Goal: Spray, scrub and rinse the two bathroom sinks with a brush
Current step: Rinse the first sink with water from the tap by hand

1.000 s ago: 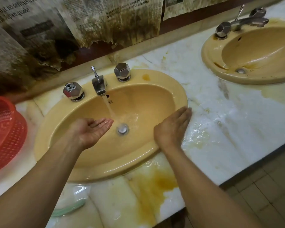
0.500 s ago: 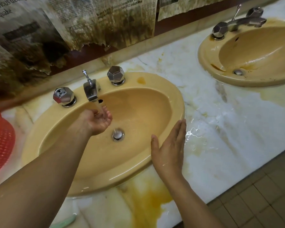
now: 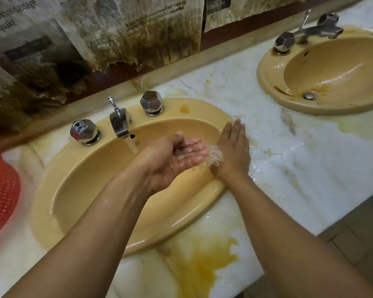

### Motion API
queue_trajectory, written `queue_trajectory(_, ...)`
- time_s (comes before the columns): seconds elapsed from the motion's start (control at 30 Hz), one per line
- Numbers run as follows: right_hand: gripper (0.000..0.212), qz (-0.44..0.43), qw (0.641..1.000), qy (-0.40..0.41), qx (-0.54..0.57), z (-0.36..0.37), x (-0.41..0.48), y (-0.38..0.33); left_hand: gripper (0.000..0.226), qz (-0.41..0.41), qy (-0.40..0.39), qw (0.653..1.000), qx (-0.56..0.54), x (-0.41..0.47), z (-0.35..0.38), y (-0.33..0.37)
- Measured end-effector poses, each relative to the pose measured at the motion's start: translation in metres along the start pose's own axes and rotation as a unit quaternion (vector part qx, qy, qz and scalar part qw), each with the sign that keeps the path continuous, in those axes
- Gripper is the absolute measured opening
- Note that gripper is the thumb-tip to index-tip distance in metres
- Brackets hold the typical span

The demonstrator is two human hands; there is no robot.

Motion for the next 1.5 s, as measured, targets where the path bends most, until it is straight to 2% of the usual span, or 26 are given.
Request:
queue_trajectory(0.1, 0.098, 0.001, 1.0, 0.003, 0.018, 0.001, -0.002, 0.005, 0.042, 0.023, 0.066, 0.997, -0.041, 0.001, -0.039, 0.007)
queue_trajectory(0.17, 0.09, 0.006, 0.998, -0.014, 0.066, 0.007, -0.033, 0.006, 0.04, 0.03, 0.119, 0.989, -0.08, 0.003, -0.075, 0.009)
queue_trajectory(0.27, 0.084, 0.013, 0.998, -0.018, 0.065, 0.011, -0.061, 0.006, 0.036, 0.028, 0.168, 0.973, -0.157, 0.009, -0.123, 0.008)
queue_trajectory(0.37, 0.091, 0.036, 0.994, -0.018, 0.099, 0.009, -0.031, 0.008, 0.033, 0.025, 0.191, 0.956, -0.22, 0.017, -0.153, 0.008)
queue_trajectory(0.53, 0.082, 0.04, 0.977, 0.031, 0.208, 0.0, -0.024, 0.025, 0.029, 0.007, 0.196, 0.947, -0.256, 0.031, -0.163, 0.011)
queue_trajectory(0.73, 0.08, 0.029, 0.976, 0.055, 0.208, 0.002, -0.022, 0.025, 0.026, -0.009, 0.212, 0.933, -0.291, 0.047, -0.139, 0.018)
queue_trajectory(0.83, 0.08, 0.02, 0.982, 0.046, 0.185, 0.005, -0.019, 0.02, 0.023, -0.023, 0.184, 0.94, -0.285, 0.057, -0.109, 0.017)
queue_trajectory(0.9, 0.082, 0.005, 0.991, 0.028, 0.13, 0.005, -0.014, 0.016, 0.03, -0.027, 0.121, 0.958, -0.257, 0.06, -0.073, 0.016)
queue_trajectory(1.0, 0.085, -0.068, 0.998, -0.005, -0.016, 0.002, 0.009, 0.006, 0.039, -0.032, -0.001, 0.975, -0.221, 0.053, -0.006, 0.012)
queue_trajectory(1.07, 0.084, -0.124, 0.99, -0.022, -0.06, -0.002, 0.034, -0.003, 0.039, -0.016, -0.022, 0.98, -0.198, 0.051, 0.016, 0.008)
queue_trajectory(1.2, 0.082, -0.199, 0.975, -0.042, -0.084, -0.005, 0.064, -0.015, 0.036, 0.024, 0.059, 0.97, -0.233, 0.055, -0.017, -0.003)
queue_trajectory(1.37, 0.084, -0.167, 0.985, -0.044, -0.012, 0.002, 0.016, 0.007, 0.033, 0.052, 0.172, 0.934, -0.31, 0.047, -0.093, -0.004)
queue_trajectory(1.5, 0.089, -0.189, 0.98, -0.053, -0.039, 0.001, 0.043, 0.0, 0.033, 0.068, 0.222, 0.914, -0.332, 0.048, -0.127, 0.009)
Point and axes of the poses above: each hand's wrist, its own x-axis towards the middle knuckle, its own z-axis out of the palm, y = z × x, the point moved 8 cm from there along x, towards the middle knuckle, and after that the axes turned 11 degrees about -x, right-handed, at the moved point
